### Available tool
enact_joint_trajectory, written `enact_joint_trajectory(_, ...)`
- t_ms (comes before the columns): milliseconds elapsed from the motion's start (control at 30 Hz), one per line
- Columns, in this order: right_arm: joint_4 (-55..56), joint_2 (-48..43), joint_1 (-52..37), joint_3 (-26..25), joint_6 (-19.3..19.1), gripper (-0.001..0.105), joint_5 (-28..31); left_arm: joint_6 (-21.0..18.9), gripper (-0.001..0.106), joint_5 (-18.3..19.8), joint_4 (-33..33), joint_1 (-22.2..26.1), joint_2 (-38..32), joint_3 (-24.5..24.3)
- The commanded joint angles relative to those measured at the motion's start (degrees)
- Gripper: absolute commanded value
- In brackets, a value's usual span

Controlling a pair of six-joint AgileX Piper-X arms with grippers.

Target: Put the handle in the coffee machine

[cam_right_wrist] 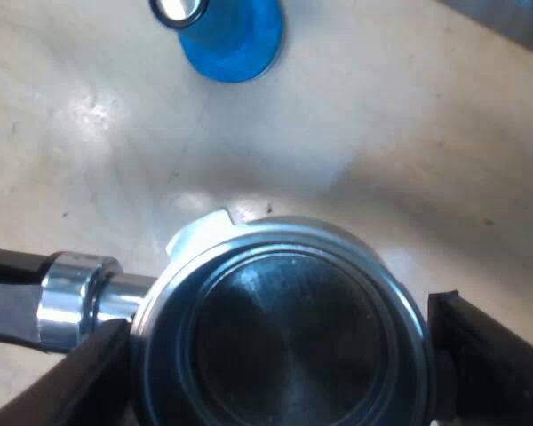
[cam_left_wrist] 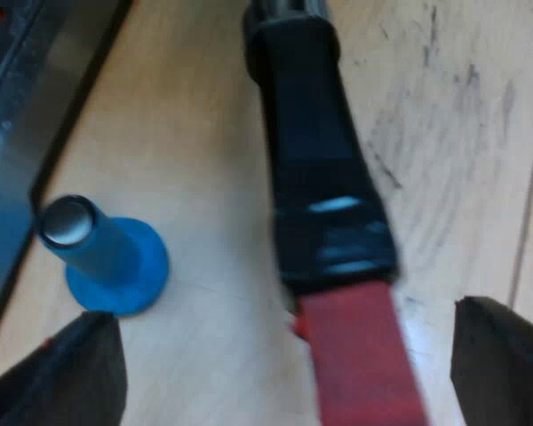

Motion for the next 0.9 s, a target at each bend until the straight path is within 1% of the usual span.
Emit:
enact_joint_trajectory(33,0.04,-1.17,0.06,-0.95,-0.66,0.000,-2.61,0.12,0.076,0.53,-2.23,-0.19,0.91,0.69)
enact_joint_trajectory(133,0.04,-1.17,0.06,-0.95,-0.66,0.000,-2.60,0.12,0.076,0.92,-3.17,-0.19,2.36,2.12)
enact_joint_trajectory(233,0.04,-1.17,0.06,-0.95,-0.66,0.000,-2.60,0.59,0.076,2.25,-3.28,-0.19,3.49,3.94)
enact_joint_trajectory(333,0.04,-1.17,0.06,-0.95,-0.66,0.000,-2.60,1.78,0.076,2.74,-4.49,-0.19,4.28,4.59)
enact_joint_trajectory(400,0.04,-1.17,0.06,-0.95,-0.66,0.000,-2.60,1.77,0.076,3.33,-5.85,-0.19,4.30,4.57)
enact_joint_trajectory(467,0.04,-1.17,0.06,-0.95,-0.66,0.000,-2.60,1.77,0.076,5.52,-7.36,-0.19,4.30,4.57)
enact_joint_trajectory(567,0.04,-1.17,0.06,-0.95,-0.66,0.000,-2.60,1.77,0.076,8.21,-7.10,-0.19,4.30,4.57)
enact_joint_trajectory(900,0.04,-1.17,0.06,-0.95,-0.66,0.000,-2.60,1.77,0.076,8.13,-6.91,-0.19,4.30,4.57)
